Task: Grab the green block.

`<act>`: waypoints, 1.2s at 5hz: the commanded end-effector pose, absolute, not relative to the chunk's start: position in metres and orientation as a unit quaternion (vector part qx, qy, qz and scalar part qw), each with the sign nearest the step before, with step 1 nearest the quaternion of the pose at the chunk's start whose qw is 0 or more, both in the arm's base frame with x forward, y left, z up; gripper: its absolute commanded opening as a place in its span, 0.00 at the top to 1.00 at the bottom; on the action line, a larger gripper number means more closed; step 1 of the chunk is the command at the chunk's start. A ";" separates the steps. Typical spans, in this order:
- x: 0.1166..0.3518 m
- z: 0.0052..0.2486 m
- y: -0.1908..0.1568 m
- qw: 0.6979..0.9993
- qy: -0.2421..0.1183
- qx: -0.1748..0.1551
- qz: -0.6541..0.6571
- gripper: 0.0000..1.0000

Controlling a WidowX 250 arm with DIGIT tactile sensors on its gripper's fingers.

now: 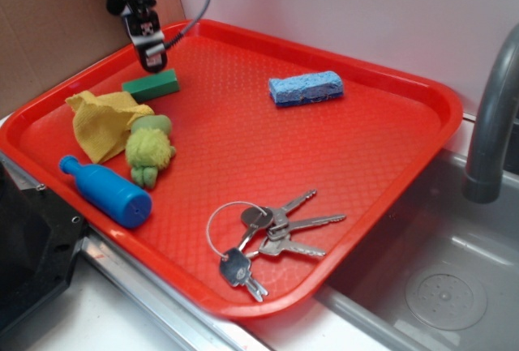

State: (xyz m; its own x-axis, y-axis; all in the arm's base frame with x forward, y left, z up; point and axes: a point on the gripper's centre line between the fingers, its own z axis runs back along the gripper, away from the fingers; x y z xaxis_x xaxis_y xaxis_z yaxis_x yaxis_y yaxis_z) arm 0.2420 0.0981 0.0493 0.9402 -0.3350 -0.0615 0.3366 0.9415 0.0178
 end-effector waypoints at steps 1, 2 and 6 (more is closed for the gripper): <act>0.210 0.030 0.111 0.983 0.002 0.005 -0.184 0.00; 0.211 0.020 0.110 0.981 0.009 0.000 -0.196 0.00; 0.299 0.061 0.077 0.976 -0.029 0.019 -0.214 0.00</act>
